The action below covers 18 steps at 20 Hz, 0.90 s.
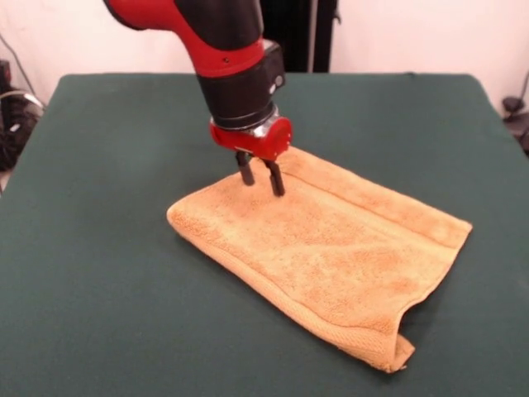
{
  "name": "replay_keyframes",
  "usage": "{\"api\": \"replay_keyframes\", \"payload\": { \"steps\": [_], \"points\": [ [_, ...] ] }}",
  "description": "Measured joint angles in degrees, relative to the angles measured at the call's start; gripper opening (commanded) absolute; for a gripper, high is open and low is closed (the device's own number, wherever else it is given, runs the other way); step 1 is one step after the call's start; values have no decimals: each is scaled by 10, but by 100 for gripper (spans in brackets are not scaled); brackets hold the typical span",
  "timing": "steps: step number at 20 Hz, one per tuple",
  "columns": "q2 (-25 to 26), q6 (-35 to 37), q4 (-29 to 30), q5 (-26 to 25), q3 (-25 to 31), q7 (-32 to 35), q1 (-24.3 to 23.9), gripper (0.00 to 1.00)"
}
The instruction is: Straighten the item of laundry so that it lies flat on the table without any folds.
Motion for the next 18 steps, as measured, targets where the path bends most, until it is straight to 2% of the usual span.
{"api": "replay_keyframes", "payload": {
  "steps": [4,5,10,18],
  "points": [
    [5,-10,14,-2,33,0,-37,100],
    [9,-13,21,-3,52,0,-60,100],
    [16,-17,30,-3,77,0,-89,100],
    [20,-22,33,-3,89,0,-96,100]
  ]
}}
